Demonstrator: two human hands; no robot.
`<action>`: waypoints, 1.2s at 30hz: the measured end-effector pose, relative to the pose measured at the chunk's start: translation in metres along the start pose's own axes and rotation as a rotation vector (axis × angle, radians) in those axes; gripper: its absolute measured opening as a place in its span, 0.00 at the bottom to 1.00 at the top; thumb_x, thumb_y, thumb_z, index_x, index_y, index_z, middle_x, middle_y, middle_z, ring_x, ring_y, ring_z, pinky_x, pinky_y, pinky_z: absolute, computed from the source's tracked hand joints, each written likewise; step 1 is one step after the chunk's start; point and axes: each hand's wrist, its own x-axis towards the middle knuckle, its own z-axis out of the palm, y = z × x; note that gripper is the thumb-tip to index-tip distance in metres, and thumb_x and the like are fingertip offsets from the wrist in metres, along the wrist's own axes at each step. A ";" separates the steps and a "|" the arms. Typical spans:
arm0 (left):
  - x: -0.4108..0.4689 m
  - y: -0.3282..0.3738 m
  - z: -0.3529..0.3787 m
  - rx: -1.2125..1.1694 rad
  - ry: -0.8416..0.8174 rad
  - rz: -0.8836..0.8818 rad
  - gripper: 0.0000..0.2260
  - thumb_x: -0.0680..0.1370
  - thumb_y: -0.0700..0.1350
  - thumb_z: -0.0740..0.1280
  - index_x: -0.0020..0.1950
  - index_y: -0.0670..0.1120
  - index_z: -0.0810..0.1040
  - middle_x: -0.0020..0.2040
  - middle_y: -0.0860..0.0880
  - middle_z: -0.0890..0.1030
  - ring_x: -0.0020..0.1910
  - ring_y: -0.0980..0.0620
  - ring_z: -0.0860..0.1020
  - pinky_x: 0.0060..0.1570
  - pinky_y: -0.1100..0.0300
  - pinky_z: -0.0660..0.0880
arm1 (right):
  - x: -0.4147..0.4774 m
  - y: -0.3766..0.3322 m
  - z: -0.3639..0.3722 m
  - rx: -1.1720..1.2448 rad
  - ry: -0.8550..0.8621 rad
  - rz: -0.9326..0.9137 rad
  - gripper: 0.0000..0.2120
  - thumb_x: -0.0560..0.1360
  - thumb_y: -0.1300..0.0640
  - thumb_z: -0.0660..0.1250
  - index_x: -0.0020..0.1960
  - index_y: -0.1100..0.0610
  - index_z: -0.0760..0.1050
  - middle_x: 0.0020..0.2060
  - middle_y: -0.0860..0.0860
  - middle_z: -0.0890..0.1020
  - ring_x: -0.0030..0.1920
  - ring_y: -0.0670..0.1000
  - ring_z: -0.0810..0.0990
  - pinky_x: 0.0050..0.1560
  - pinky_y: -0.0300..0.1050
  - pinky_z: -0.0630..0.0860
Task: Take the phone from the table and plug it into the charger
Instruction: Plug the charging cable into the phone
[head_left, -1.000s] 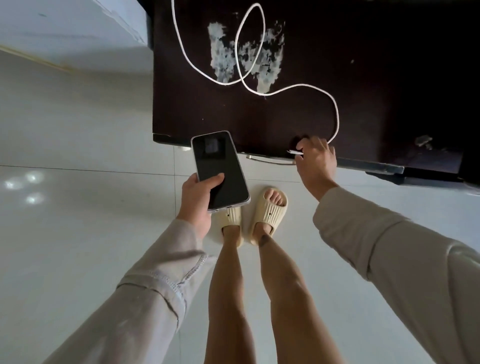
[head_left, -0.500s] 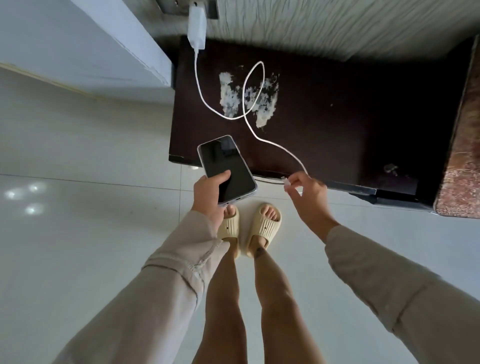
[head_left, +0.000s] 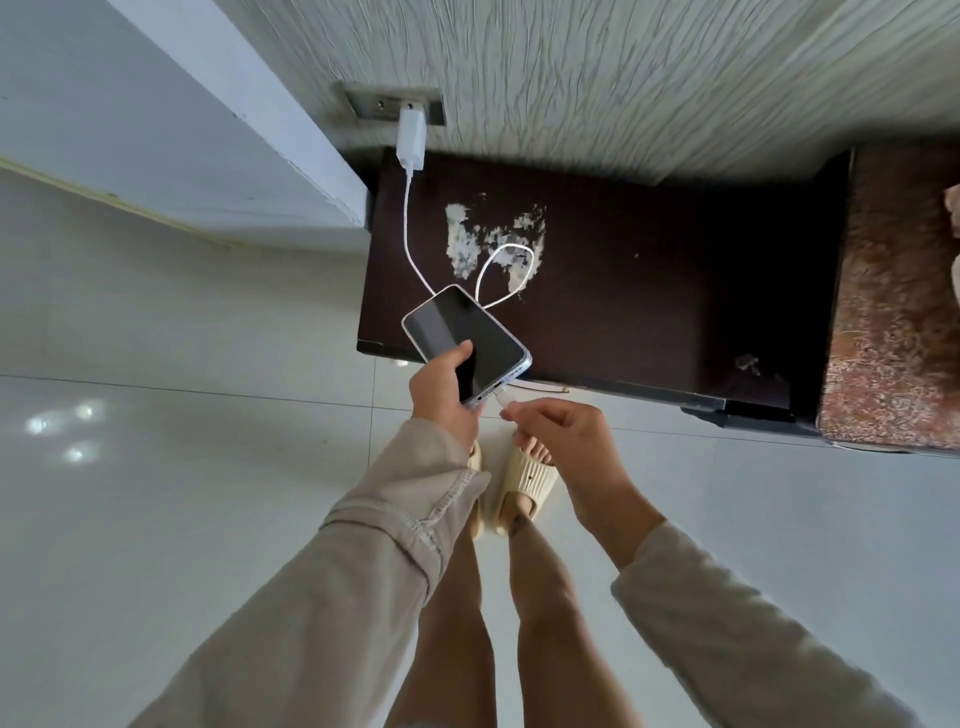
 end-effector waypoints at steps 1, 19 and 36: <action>0.002 -0.001 -0.001 0.037 0.021 0.024 0.19 0.78 0.38 0.60 0.69 0.36 0.67 0.71 0.38 0.70 0.67 0.42 0.71 0.35 0.78 0.72 | 0.001 0.000 0.001 0.004 0.013 0.015 0.10 0.72 0.58 0.68 0.40 0.63 0.83 0.18 0.43 0.76 0.22 0.34 0.74 0.32 0.27 0.68; 0.015 -0.009 -0.001 0.013 0.000 0.086 0.21 0.76 0.41 0.64 0.69 0.40 0.68 0.66 0.39 0.75 0.64 0.42 0.75 0.65 0.50 0.72 | 0.005 -0.007 0.000 -0.056 0.046 -0.026 0.17 0.71 0.58 0.68 0.23 0.52 0.76 0.17 0.44 0.74 0.38 0.51 0.73 0.36 0.34 0.67; 0.026 0.013 0.017 -0.045 -0.152 0.113 0.20 0.77 0.39 0.62 0.69 0.41 0.68 0.61 0.41 0.77 0.51 0.48 0.78 0.43 0.61 0.77 | 0.025 -0.021 -0.003 -0.125 0.028 -0.111 0.11 0.72 0.54 0.67 0.32 0.55 0.77 0.19 0.44 0.75 0.31 0.48 0.72 0.34 0.33 0.69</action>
